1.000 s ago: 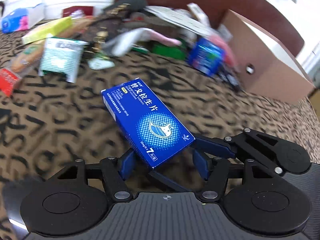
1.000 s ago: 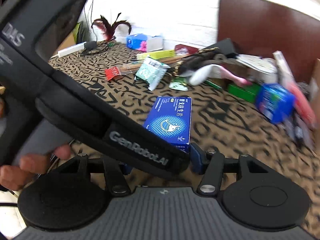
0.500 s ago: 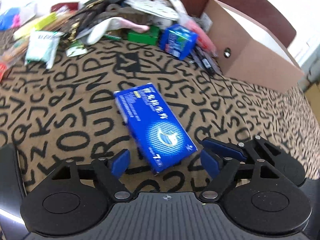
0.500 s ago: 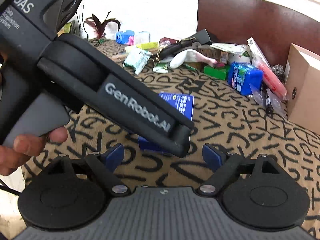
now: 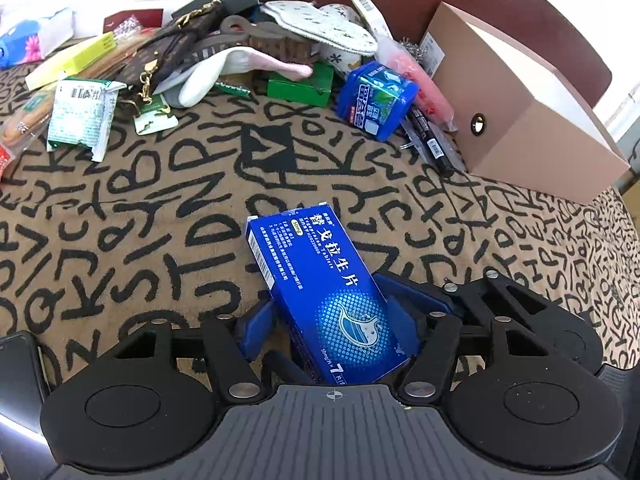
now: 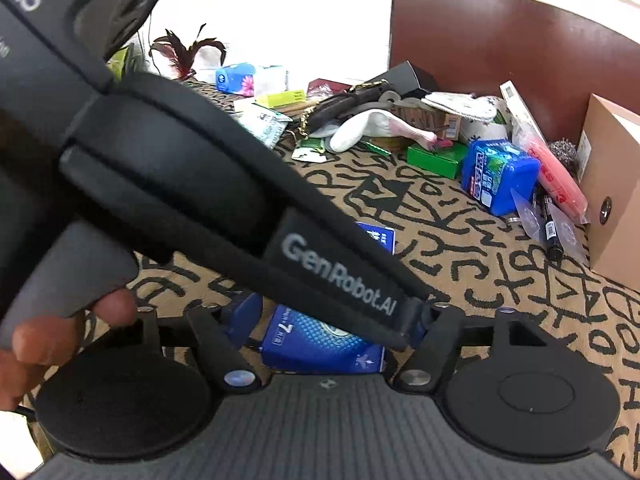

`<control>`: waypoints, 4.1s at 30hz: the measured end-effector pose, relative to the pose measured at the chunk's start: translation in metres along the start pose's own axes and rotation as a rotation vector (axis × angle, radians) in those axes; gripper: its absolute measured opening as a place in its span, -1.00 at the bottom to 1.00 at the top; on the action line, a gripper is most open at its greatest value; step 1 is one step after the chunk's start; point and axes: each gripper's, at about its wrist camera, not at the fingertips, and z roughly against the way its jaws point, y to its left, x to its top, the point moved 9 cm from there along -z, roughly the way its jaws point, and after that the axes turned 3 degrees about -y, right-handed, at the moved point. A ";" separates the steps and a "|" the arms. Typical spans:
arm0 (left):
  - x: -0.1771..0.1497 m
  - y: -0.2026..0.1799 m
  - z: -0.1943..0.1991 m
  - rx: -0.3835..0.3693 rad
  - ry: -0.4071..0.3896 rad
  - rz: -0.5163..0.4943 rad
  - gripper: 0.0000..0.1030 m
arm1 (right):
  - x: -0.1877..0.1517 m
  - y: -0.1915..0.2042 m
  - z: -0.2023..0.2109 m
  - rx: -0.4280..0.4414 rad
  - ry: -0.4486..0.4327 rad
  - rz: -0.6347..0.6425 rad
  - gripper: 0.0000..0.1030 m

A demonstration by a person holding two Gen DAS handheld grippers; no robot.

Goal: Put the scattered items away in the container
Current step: 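Grasp the blue medicine box with the left tool, then carry the blue medicine box with the left tool into the brown box, then open the left tool to release the blue medicine box, then withdraw the left tool from the box back over the cluttered items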

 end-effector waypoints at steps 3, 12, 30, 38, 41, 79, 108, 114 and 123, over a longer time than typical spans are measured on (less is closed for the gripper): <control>0.000 -0.002 -0.003 -0.005 0.003 0.002 0.49 | -0.005 -0.004 -0.005 -0.002 0.019 -0.023 0.41; 0.002 -0.013 -0.005 -0.006 0.004 -0.031 0.30 | -0.008 -0.015 0.006 -0.021 0.012 -0.063 0.26; 0.036 -0.126 -0.005 -0.124 -0.057 -0.164 0.22 | 0.004 -0.094 0.074 -0.222 -0.119 -0.113 0.25; 0.094 -0.199 0.001 -0.169 -0.169 -0.241 0.22 | 0.045 -0.157 0.106 -0.324 -0.222 -0.110 0.26; 0.115 -0.223 -0.002 -0.186 -0.194 -0.260 0.23 | 0.060 -0.180 0.112 -0.354 -0.252 -0.122 0.26; 0.286 -0.226 -0.151 -0.193 -0.166 -0.178 0.85 | 0.134 -0.316 -0.032 -0.365 0.058 -0.135 0.79; 0.250 -0.231 -0.103 -0.174 -0.224 -0.281 0.92 | 0.110 -0.254 0.016 -0.432 0.007 -0.163 1.00; 0.240 -0.228 -0.080 -0.180 -0.258 -0.280 0.95 | 0.111 -0.250 0.034 -0.427 -0.028 -0.165 1.00; 0.212 -0.221 -0.032 -0.150 -0.377 -0.306 0.97 | 0.114 -0.266 0.081 -0.416 -0.111 -0.167 1.00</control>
